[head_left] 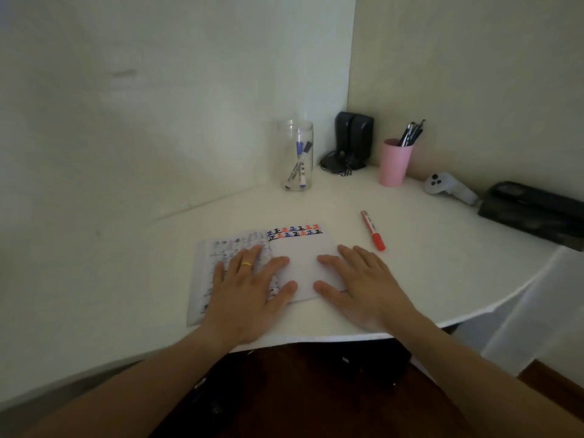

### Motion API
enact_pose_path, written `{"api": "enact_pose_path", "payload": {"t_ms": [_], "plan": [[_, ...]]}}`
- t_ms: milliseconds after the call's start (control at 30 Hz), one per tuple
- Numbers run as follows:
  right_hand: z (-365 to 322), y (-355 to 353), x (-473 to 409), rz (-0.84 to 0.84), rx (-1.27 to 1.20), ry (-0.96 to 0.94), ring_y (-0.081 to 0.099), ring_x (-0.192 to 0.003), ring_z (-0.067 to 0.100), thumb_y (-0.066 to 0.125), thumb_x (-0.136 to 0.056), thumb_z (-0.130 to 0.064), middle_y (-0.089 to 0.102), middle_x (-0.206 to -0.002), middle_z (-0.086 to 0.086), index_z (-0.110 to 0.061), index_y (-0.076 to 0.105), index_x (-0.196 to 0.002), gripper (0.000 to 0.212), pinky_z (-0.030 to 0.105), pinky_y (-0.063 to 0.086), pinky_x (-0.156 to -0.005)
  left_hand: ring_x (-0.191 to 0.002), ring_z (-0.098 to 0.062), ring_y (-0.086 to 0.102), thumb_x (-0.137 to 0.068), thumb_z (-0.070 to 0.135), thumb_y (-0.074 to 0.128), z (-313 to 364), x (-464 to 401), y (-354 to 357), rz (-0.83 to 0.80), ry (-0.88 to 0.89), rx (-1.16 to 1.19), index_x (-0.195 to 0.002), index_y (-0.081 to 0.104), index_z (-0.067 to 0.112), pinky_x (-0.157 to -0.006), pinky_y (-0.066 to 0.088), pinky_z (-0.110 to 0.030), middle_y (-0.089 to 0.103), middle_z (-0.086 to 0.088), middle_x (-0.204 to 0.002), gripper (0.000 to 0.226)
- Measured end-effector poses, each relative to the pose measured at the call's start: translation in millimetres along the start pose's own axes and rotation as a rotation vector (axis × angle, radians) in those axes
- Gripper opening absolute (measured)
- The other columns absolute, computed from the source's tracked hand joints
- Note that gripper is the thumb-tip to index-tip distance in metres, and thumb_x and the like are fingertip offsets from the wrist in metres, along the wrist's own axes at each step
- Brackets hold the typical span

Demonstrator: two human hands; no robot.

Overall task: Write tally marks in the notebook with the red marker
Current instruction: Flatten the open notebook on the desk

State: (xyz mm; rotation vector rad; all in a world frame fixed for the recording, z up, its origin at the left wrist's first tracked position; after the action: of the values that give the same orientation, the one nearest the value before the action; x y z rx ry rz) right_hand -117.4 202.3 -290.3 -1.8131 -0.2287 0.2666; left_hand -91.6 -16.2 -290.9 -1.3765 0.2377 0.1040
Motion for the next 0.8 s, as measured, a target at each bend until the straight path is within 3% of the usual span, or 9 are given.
{"api": "enact_pose_path", "payload": {"t_ms": [300, 400, 467, 533, 667, 800], "plan": [[-10, -11, 13, -0.044, 0.017, 0.030, 0.013, -0.156, 0.026, 0.030, -0.092, -0.071, 0.021, -0.170, -0.001, -0.045, 0.029, -0.153, 0.067, 0.043, 0.010, -0.125, -0.157, -0.031, 0.003, -0.093, 0.075, 0.021, 4, 8, -10, -0.119, -0.006, -0.016, -0.152, 0.021, 0.054, -0.122, 0.002, -0.063, 0.009, -0.004, -0.172, 0.063], [-8, -25, 0, -0.010, 0.021, 0.038, 0.036, -0.144, 0.029, 0.036, -0.093, -0.067, 0.045, -0.156, 0.003, -0.039, 0.051, -0.142, 0.059, 0.043, 0.027, -0.118, -0.157, -0.033, -0.005, -0.092, 0.075, 0.015, 2, 9, -11, -0.151, -0.009, -0.046, -0.155, 0.013, 0.054, -0.121, -0.002, -0.064, 0.001, -0.005, -0.172, 0.066], [4, -40, -21, 0.191, 0.103, 0.078, 0.050, -0.131, 0.032, 0.042, -0.096, -0.058, 0.057, -0.142, 0.008, -0.028, 0.061, -0.133, 0.051, 0.042, 0.039, -0.106, -0.156, -0.034, -0.011, -0.091, 0.077, 0.013, 1, 7, -8, -0.176, -0.012, -0.045, -0.154, 0.007, 0.056, -0.120, -0.007, -0.064, -0.005, -0.006, -0.172, 0.067], [19, -49, -42, 0.326, 0.207, 0.170, 0.052, -0.123, 0.036, 0.044, -0.100, -0.045, 0.056, -0.140, 0.014, -0.021, 0.056, -0.139, 0.047, 0.043, 0.044, -0.096, -0.156, -0.034, -0.015, -0.090, 0.079, 0.012, 1, 5, -5, -0.186, -0.015, -0.047, -0.153, 0.004, 0.059, -0.120, -0.010, -0.063, -0.009, -0.006, -0.172, 0.067], [39, -36, -73, 0.175, 0.308, 0.254, 0.051, -0.122, 0.035, 0.041, -0.099, -0.010, 0.056, -0.132, 0.017, -0.013, 0.043, -0.149, 0.050, 0.041, 0.047, -0.094, -0.156, -0.032, -0.013, -0.088, 0.081, 0.008, -3, -1, 1, -0.170, -0.010, -0.046, -0.152, 0.002, 0.059, -0.121, -0.009, -0.063, -0.009, -0.004, -0.172, 0.068], [5, -39, -100, 0.335, 0.160, 0.083, 0.057, -0.110, 0.031, 0.047, -0.093, 0.001, 0.063, -0.119, 0.012, -0.014, 0.062, -0.132, 0.044, 0.037, 0.048, -0.088, -0.157, -0.032, -0.009, -0.076, 0.086, -0.005, -2, -3, 4, -0.145, -0.009, -0.037, -0.151, 0.004, 0.060, -0.121, -0.006, -0.062, -0.006, -0.004, -0.172, 0.080]]}}
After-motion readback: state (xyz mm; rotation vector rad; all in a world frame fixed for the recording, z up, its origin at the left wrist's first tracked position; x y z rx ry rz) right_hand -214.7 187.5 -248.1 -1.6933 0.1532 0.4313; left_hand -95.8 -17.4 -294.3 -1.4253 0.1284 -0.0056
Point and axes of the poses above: each hand's wrist, its own x-axis away from the middle knuckle, its own y-axis out of the palm, z = x × y, the point moved 3 cm from there along -x, towards the middle knuckle
